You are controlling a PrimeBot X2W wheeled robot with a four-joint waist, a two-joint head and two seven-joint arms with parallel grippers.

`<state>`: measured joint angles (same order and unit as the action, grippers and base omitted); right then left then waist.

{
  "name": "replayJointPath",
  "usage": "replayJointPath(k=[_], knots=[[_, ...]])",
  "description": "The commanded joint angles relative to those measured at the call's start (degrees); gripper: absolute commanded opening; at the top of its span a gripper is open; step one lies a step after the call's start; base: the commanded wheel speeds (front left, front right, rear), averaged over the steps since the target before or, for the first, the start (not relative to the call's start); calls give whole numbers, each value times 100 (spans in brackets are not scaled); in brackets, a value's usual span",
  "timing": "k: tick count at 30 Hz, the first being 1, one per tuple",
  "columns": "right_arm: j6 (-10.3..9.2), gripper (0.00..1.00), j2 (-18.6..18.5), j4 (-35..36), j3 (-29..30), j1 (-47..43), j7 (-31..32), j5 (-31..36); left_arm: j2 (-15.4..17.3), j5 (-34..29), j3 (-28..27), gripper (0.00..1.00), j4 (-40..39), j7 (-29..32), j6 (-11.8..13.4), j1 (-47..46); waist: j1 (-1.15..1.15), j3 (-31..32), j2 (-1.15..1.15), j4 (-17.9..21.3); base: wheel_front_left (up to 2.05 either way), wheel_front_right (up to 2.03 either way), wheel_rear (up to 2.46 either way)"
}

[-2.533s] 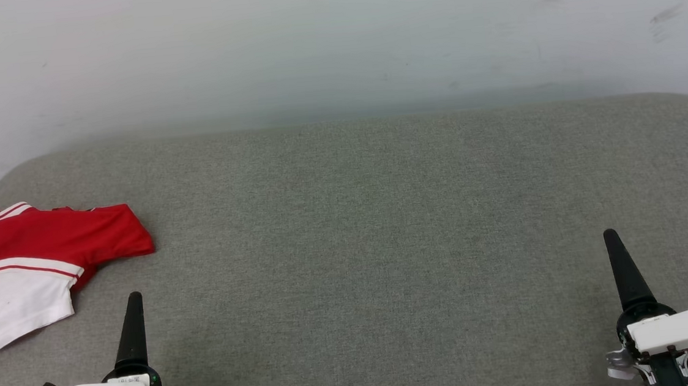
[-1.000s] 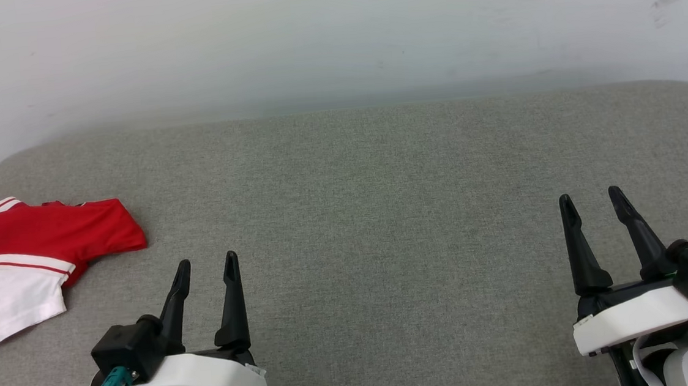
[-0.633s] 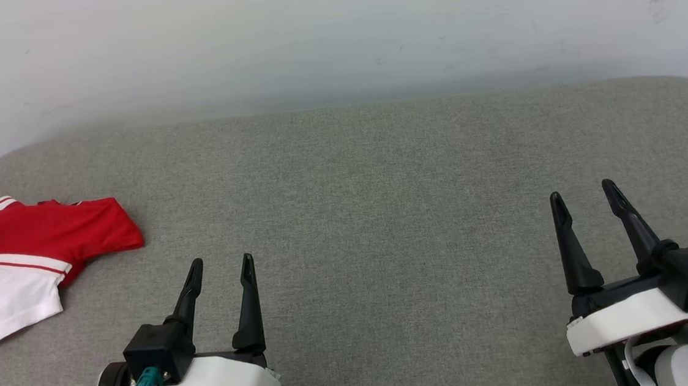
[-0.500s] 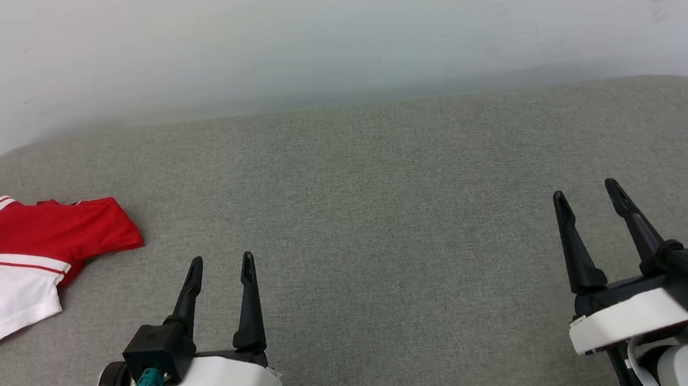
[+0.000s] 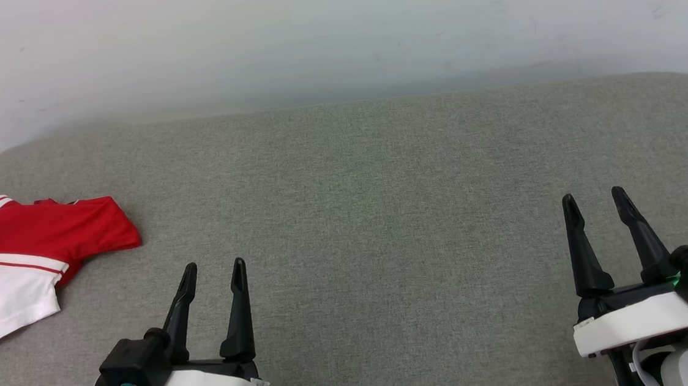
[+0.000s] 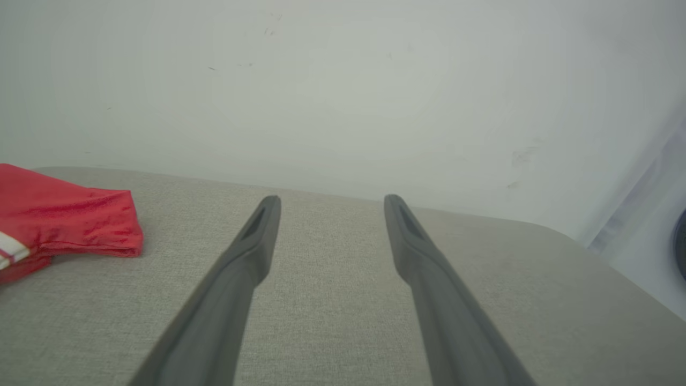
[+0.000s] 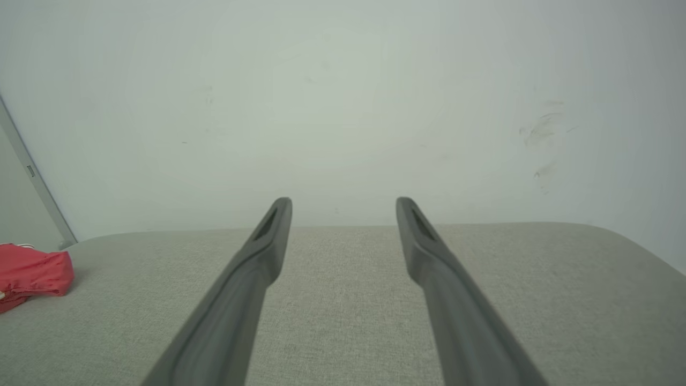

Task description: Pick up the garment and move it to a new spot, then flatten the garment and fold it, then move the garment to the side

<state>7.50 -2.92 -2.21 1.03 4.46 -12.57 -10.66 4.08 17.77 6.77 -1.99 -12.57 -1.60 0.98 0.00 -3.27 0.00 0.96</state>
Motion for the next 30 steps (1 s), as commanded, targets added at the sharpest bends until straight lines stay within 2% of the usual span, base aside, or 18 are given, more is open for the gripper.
replayJointPath(k=[1,8,23,30], knots=[[-2,100,6,-26,13,-23,-57,29,-33,-133,-94,100,25,-50,-111,38,0,1,0,5,0,0,0],[-2,100,6,-207,36,-25,-126,28,-118,-418,-294,100,297,-134,-350,77,0,-10,0,31,0,0,0],[-2,100,7,-280,-30,29,-275,505,-121,-775,-236,100,241,-278,-353,106,0,-25,0,62,0,0,0],[-2,100,7,-262,-95,-9,-268,466,-120,-734,-220,100,273,-278,-379,101,0,16,0,-28,0,0,0]])
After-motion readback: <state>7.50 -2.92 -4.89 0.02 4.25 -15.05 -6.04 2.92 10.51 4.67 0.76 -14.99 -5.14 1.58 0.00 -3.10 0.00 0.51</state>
